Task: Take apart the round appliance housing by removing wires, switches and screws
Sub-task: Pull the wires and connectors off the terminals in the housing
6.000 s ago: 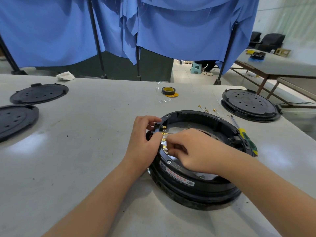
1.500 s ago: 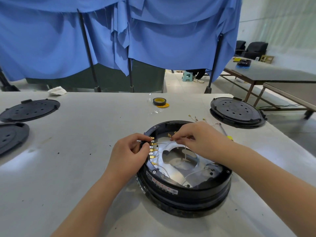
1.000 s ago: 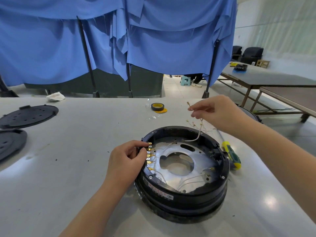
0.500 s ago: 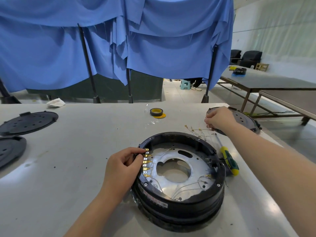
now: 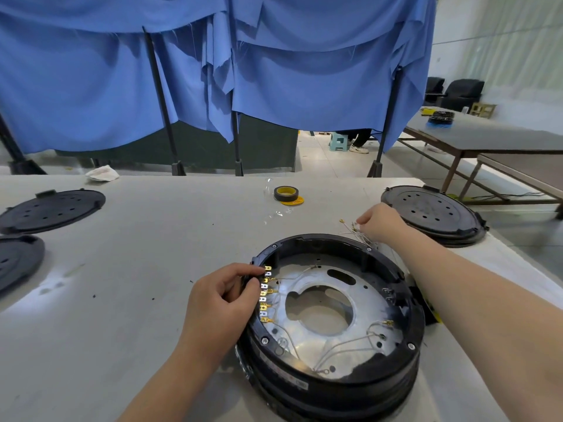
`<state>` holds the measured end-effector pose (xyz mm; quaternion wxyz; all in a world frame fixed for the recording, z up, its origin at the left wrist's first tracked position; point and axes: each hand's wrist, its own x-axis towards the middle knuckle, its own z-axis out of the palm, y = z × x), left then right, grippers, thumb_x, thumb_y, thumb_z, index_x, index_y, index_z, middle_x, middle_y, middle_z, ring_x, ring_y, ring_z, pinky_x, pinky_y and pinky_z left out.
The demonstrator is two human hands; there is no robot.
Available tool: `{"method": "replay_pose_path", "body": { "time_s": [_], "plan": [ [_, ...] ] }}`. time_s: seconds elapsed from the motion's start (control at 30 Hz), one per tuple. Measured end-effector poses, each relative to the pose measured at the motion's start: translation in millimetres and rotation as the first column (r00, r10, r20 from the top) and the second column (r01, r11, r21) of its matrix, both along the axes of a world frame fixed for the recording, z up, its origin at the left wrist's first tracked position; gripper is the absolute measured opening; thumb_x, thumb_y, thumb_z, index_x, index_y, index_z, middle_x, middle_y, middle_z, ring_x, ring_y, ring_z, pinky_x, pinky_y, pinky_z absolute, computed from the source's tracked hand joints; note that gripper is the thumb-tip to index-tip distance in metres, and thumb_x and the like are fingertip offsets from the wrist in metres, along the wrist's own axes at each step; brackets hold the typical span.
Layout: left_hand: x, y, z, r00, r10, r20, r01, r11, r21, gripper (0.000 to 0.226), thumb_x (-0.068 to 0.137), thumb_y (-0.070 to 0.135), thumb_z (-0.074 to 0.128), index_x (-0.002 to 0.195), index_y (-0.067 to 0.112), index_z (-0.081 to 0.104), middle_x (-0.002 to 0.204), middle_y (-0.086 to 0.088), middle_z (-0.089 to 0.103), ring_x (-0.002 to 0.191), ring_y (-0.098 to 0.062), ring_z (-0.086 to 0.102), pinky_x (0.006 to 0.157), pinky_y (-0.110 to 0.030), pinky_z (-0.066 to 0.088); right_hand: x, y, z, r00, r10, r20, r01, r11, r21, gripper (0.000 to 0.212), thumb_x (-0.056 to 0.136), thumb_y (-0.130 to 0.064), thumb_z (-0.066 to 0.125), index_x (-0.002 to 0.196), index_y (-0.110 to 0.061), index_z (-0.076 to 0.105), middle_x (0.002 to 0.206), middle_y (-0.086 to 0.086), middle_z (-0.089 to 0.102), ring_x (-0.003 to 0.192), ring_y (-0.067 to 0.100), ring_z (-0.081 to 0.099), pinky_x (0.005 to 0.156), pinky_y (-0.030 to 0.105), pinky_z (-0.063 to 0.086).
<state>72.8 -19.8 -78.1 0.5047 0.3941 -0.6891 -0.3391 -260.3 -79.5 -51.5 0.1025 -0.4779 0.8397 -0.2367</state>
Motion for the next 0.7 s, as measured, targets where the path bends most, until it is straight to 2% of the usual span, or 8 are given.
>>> {"method": "replay_pose_path", "body": {
  "time_s": [0.1, 0.23, 0.47, 0.6, 0.7],
  "plan": [
    [0, 0, 0, 1.0, -0.005, -0.006, 0.005, 1.0, 0.005, 0.035, 0.083, 0.001, 0.064, 0.077, 0.034, 0.073, 0.042, 0.01, 0.028, 0.043, -0.005, 0.027, 0.046, -0.01, 0.029, 0, 2, 0, 0.998, 0.047, -0.036, -0.047, 0.999, 0.012, 0.029, 0.088, -0.001, 0.055, 0.113, -0.007, 0.069, 0.12, 0.011, 0.065, 0.104, 0.027, 0.061, 0.087, 0.03, 0.047],
    [0, 1, 2, 1.0, -0.009, -0.008, 0.009, 1.0, 0.004, 0.035, 0.083, 0.001, 0.064, 0.076, 0.034, 0.073, 0.043, 0.01, 0.028, 0.043, -0.005, 0.027, 0.046, -0.01, 0.029, 4, 14, 11, 0.991, 0.063, -0.12, -0.067, 0.998, -0.024, 0.036, 0.088, -0.009, 0.057, 0.124, -0.013, 0.061, 0.131, 0.011, 0.053, 0.088, 0.023, 0.058, 0.076, 0.031, 0.047],
    [2, 2, 2, 0.999, -0.032, -0.009, 0.032, 0.999, 0.01, 0.034, 0.085, 0.004, 0.064, 0.078, 0.035, 0.074, 0.042, 0.011, 0.031, 0.042, -0.004, 0.028, 0.045, -0.009, 0.028, 53, 49, 39, 0.964, 0.251, -0.087, -0.265, 0.933, -0.244, 0.021, 0.088, -0.02, 0.06, 0.108, -0.024, 0.066, 0.1, -0.005, 0.061, 0.078, 0.004, 0.052, 0.075, 0.023, 0.039],
    [1, 1, 2, 0.999, -0.031, -0.014, 0.031, 0.999, 0.008, 0.035, 0.085, 0.004, 0.064, 0.078, 0.037, 0.073, 0.042, 0.011, 0.032, 0.043, -0.005, 0.029, 0.045, -0.01, 0.028, 99, 68, 52, 0.921, 0.386, -0.055, -0.386, 0.884, -0.263, 0.015, 0.087, -0.023, 0.061, 0.1, -0.027, 0.069, 0.091, -0.015, 0.063, 0.075, -0.001, 0.056, 0.065, 0.011, 0.038],
    [0, 2, 3, 0.999, -0.031, -0.028, 0.031, 0.999, 0.014, 0.034, 0.084, 0.003, 0.064, 0.077, 0.035, 0.073, 0.041, 0.012, 0.032, 0.043, -0.005, 0.029, 0.045, -0.011, 0.027, 133, 79, 55, 0.878, 0.479, -0.011, -0.467, 0.851, -0.241, 0.01, 0.085, -0.024, 0.063, 0.09, -0.029, 0.07, 0.084, -0.02, 0.063, 0.072, -0.004, 0.057, 0.062, 0.006, 0.04]
  ]
}}
